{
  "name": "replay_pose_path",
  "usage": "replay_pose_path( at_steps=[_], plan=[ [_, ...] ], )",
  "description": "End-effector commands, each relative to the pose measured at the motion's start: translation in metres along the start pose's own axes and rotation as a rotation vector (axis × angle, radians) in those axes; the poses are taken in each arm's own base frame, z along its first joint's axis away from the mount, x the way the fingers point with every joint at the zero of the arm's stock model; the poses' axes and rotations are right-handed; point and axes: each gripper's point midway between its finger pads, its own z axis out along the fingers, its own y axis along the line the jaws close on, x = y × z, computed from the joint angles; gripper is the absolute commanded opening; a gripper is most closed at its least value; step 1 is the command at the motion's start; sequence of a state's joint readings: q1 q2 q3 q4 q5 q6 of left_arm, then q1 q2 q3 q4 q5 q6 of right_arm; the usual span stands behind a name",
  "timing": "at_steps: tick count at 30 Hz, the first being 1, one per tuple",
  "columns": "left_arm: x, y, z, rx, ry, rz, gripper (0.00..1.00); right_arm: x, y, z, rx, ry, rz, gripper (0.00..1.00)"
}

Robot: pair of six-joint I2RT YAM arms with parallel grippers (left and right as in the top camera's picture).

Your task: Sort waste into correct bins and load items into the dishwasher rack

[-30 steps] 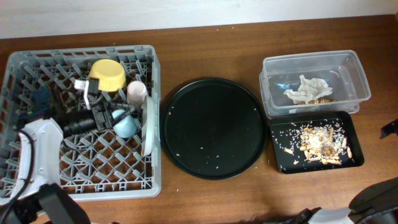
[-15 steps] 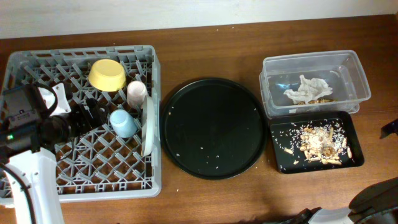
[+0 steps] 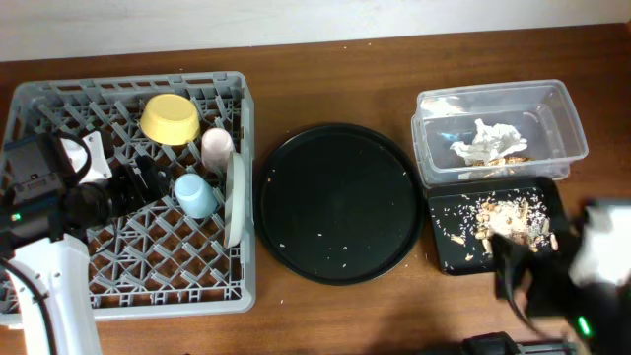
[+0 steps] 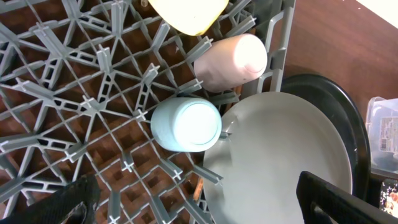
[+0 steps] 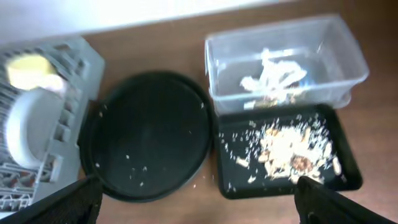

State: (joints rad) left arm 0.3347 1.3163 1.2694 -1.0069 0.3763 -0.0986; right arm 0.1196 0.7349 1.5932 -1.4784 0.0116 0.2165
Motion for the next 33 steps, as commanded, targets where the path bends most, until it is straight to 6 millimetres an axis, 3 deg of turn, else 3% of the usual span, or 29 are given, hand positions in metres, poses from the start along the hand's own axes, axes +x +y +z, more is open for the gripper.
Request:
replay_pose_path(
  at_steps=[1, 2, 4, 6, 8, 9, 11, 13, 16, 19, 20, 33],
  plan=[
    [-0.005, -0.002, -0.006, -0.002, -0.022, 0.001, 0.99, 0.005, -0.014, -0.038, 0.030, -0.207, -0.030, 0.99],
    [-0.005, -0.002, -0.006, -0.002, -0.022, 0.001, 0.99, 0.003, -0.017, -0.047, 0.021, -0.325, -0.037, 0.99],
    [-0.005, -0.002, -0.006, -0.002, -0.022, 0.001, 0.99, -0.008, -0.014, -0.046, -0.005, -0.545, -0.088, 0.99],
    [-0.005, -0.002, -0.006, -0.002, -0.022, 0.001, 0.99, -0.024, -0.007, -0.018, -0.043, -0.742, -0.101, 0.99],
    [-0.005, -0.002, -0.006, -0.002, -0.022, 0.001, 0.99, -0.031, 0.008, 0.026, -0.139, -0.924, -0.118, 0.99],
    [-0.005, -0.002, -0.006, -0.002, -0.022, 0.001, 0.99, -0.021, 0.014, 0.053, -0.189, -0.981, -0.138, 0.98],
    [-0.005, -0.002, -0.006, -0.002, -0.022, 0.001, 0.99, 0.001, 0.011, 0.085, -0.201, -0.992, -0.143, 0.99],
    [-0.005, -0.002, -0.006, -0.002, -0.022, 0.001, 0.99, 0.029, 0.006, 0.127, -0.178, -0.909, -0.160, 0.99],
    [-0.005, -0.002, -0.006, -0.002, -0.022, 0.001, 0.99, 0.064, -0.001, 0.171, -0.141, -0.803, -0.218, 0.99],
    [-0.005, -0.002, -0.006, -0.002, -0.022, 0.001, 0.99, 0.106, -0.010, 0.207, -0.089, -0.582, -0.318, 0.99],
    [-0.005, -0.002, -0.006, -0.002, -0.022, 0.001, 0.99, 0.115, -0.012, 0.213, -0.087, -0.534, -0.314, 0.99],
    [-0.005, -0.002, -0.006, -0.002, -0.022, 0.001, 0.99, 0.113, -0.012, 0.212, -0.089, -0.544, -0.312, 0.99]
  ],
)
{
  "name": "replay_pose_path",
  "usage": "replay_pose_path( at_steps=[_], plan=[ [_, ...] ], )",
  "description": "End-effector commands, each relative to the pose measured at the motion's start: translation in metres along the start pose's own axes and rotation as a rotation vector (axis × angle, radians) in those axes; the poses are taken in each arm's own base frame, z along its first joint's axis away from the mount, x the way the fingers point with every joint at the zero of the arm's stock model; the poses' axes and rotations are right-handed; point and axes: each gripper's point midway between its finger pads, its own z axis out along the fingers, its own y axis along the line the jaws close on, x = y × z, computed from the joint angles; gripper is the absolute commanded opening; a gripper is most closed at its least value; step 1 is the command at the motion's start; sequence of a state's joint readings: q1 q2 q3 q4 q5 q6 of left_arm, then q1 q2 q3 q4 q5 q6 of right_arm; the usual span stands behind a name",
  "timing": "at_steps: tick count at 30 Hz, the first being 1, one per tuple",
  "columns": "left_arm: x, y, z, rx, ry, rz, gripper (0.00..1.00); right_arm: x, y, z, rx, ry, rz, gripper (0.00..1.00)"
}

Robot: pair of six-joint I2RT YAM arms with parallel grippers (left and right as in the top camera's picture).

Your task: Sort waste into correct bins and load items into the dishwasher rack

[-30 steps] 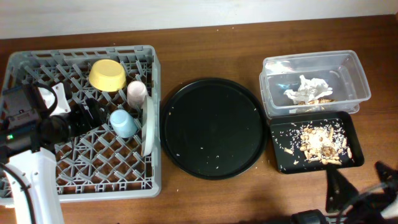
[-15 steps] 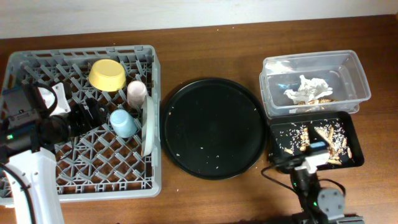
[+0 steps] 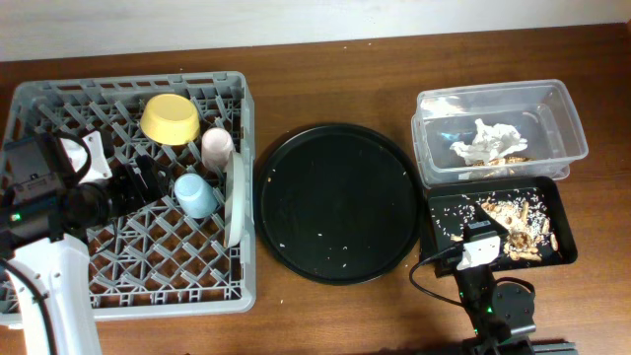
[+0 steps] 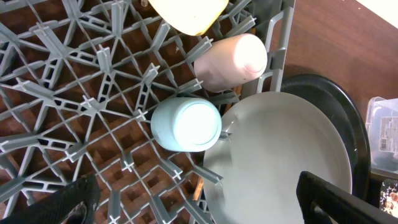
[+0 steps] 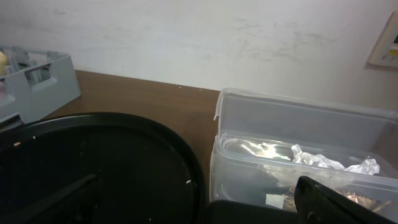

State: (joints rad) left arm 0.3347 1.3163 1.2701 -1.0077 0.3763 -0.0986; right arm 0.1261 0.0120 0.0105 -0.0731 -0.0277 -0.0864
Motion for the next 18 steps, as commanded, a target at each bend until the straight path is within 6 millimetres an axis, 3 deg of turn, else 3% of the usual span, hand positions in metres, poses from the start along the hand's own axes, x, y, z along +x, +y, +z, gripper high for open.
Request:
replay_pose_path(
  at_steps=[1, 3, 5, 9, 11, 12, 13, 15, 17, 18],
  plan=[
    [-0.005, -0.002, -0.006, -0.002, -0.022, 0.001, 0.99, 0.001, 0.002, 0.000, -0.011, -0.001, -0.008, 0.99],
    [-0.005, -0.001, -0.004, -0.002, -0.021, 0.001, 0.99, 0.001, 0.002, 0.000, -0.011, -0.002, -0.008, 0.99],
    [0.008, 0.001, -0.002, -0.007, -0.003, -0.004, 0.99, 0.001, 0.002, 0.000, -0.011, -0.001, -0.008, 0.99],
    [0.109, -0.016, -0.005, 0.039, 0.016, 0.101, 0.99, 0.001, 0.002, 0.000, -0.011, -0.001, -0.008, 0.99],
    [0.141, 0.000, -0.006, -0.039, -0.059, 0.165, 0.99, 0.001, 0.002, 0.000, -0.011, -0.001, -0.008, 0.99],
    [0.141, -0.004, -0.005, -0.009, -0.193, 0.220, 0.99, 0.001, 0.002, 0.000, -0.011, -0.001, -0.008, 0.99],
    [0.121, -0.017, -0.009, 0.049, -0.376, 0.287, 0.99, 0.001, 0.002, 0.000, -0.011, -0.001, -0.008, 0.99],
    [0.081, -0.051, -0.038, 0.170, -0.737, 0.406, 0.99, 0.001, 0.002, 0.000, -0.011, -0.002, -0.008, 0.98],
    [0.067, -0.068, -0.061, 0.244, -0.993, 0.465, 0.99, 0.001, 0.002, 0.000, -0.011, -0.001, -0.008, 0.99],
    [0.068, -0.066, -0.062, 0.256, -1.082, 0.471, 0.99, 0.001, 0.002, 0.000, -0.011, -0.001, -0.008, 0.99]
  ],
)
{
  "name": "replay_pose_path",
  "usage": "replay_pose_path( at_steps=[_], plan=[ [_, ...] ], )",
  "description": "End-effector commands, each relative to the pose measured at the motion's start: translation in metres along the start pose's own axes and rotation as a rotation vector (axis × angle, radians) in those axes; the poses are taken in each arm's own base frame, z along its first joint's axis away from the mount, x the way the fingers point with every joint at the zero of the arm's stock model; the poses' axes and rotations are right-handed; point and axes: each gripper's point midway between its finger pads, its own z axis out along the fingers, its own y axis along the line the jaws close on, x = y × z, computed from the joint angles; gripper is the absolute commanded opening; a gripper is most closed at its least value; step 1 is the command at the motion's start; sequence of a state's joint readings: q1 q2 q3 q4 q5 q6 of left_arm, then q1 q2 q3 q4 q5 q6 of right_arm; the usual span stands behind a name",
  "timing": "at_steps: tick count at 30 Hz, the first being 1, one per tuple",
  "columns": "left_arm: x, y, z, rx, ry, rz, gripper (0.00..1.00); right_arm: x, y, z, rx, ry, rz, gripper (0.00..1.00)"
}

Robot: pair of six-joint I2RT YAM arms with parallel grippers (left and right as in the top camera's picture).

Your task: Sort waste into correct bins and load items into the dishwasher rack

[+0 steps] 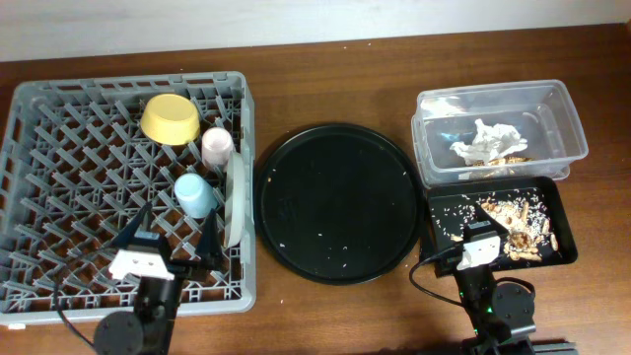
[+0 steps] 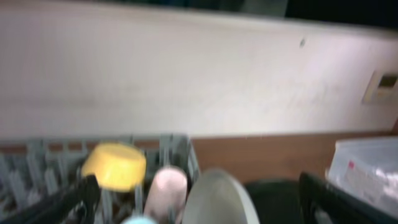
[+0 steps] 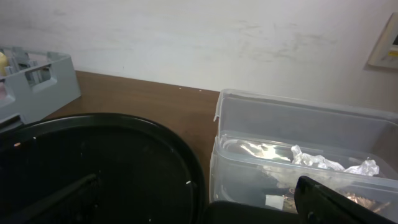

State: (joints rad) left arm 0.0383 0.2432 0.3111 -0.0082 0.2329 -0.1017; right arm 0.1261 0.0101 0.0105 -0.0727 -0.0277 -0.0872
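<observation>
The grey dishwasher rack (image 1: 59, 138) at the left holds a yellow bowl (image 1: 170, 118), a pink cup (image 1: 217, 146), a blue cup (image 1: 194, 194) and a white plate (image 1: 235, 197) standing on edge. My left gripper (image 1: 175, 237) sits low at the rack's front edge, open and empty. Its blurred wrist view looks level over the bowl (image 2: 114, 165), pink cup (image 2: 165, 190) and plate (image 2: 217, 199). My right gripper (image 1: 481, 247) is low at the table's front, by the black food-scrap tray (image 1: 444, 258), open and empty.
A round black tray (image 1: 338, 202) with a few crumbs lies in the middle. A clear bin (image 1: 498, 131) with crumpled paper stands at the back right and also shows as the clear bin (image 3: 298, 149) in the right wrist view. A pale wall runs behind the table.
My left arm has moved from above the rack's left side to the rack's front edge. Its camera now looks level towards the wall. The right arm has not moved.
First my left gripper was open above the cups in the rack, and my right arm was at the front right, its camera looking down on the trays. Then the right arm was low at the table's front. Now the left arm is low too.
</observation>
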Motion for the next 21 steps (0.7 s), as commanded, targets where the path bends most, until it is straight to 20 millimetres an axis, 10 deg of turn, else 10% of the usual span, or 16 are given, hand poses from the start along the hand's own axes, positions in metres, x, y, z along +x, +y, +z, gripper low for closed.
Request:
replay_pose_path(
  at_steps=[1, 8, 21],
  plan=[
    [0.018, 0.003, -0.004, -0.017, -0.112, 0.016, 0.99, 0.002, 0.002, 0.000, -0.011, 0.001, -0.007, 0.99],
    [0.108, 0.027, -0.011, -0.136, 0.124, 0.040, 0.99, 0.002, 0.002, 0.000, -0.011, 0.001, -0.007, 0.99],
    [0.108, 0.027, -0.010, -0.131, 0.127, 0.110, 0.99, 0.002, 0.002, 0.000, -0.011, 0.001, -0.007, 0.99]
  ],
)
